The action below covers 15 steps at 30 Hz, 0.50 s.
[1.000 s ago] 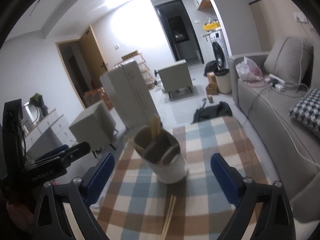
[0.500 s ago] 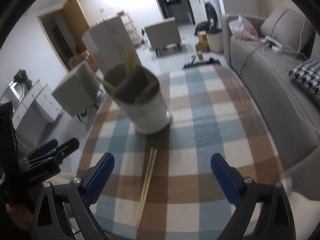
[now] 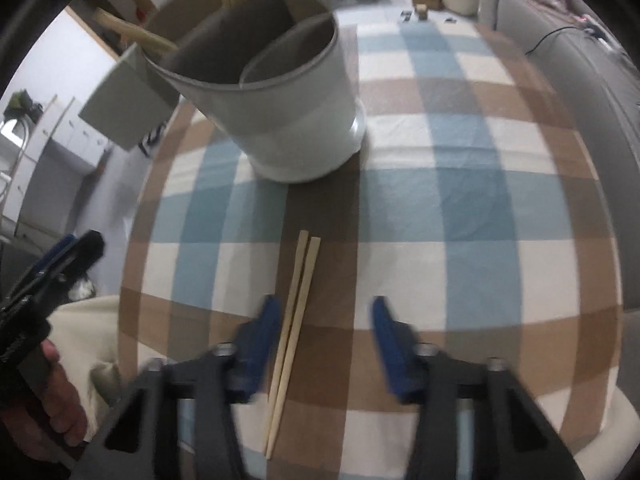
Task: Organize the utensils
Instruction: 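Lower both open tools toward the remaining chopsticks beside the holder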
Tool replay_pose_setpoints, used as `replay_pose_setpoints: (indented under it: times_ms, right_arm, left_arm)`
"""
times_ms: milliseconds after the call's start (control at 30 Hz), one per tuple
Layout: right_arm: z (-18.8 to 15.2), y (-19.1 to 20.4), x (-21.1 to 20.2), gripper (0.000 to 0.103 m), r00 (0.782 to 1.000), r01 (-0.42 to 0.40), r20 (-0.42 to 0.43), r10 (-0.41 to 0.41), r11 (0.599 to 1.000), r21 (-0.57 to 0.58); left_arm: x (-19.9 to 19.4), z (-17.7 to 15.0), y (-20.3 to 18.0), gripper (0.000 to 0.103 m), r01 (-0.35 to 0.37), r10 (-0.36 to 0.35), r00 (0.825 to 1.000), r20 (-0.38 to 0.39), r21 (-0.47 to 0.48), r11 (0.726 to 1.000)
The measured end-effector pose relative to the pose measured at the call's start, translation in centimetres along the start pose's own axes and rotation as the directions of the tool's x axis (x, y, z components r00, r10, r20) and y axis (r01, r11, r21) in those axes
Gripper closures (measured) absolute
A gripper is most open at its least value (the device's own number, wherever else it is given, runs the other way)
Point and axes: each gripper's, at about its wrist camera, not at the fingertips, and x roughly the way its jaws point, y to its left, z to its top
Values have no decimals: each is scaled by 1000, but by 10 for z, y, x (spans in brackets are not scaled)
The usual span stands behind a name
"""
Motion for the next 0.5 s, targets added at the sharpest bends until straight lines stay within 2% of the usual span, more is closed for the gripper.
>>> replay_pose_setpoints:
  times_ms: [167, 267, 400, 500]
  right_arm:
    - [13, 4, 29, 68, 995, 62, -83, -62, 998, -4]
    - [20, 7, 38, 68, 992, 74, -102, -74, 997, -1]
    - [24, 14, 46, 74, 982, 126, -138, -129, 992, -31]
    - [22, 18, 47, 74, 975, 156, -149, -162, 987, -51]
  left_arm:
    - [1, 0, 16, 5, 18, -20, 1000, -20, -59, 998]
    - [3, 2, 21, 5, 30, -32, 999, -21, -69, 997]
    - [8, 4, 26, 5, 36, -39, 999, -31, -74, 997]
    - [11, 5, 32, 5, 46, -50, 998, -41, -101, 994]
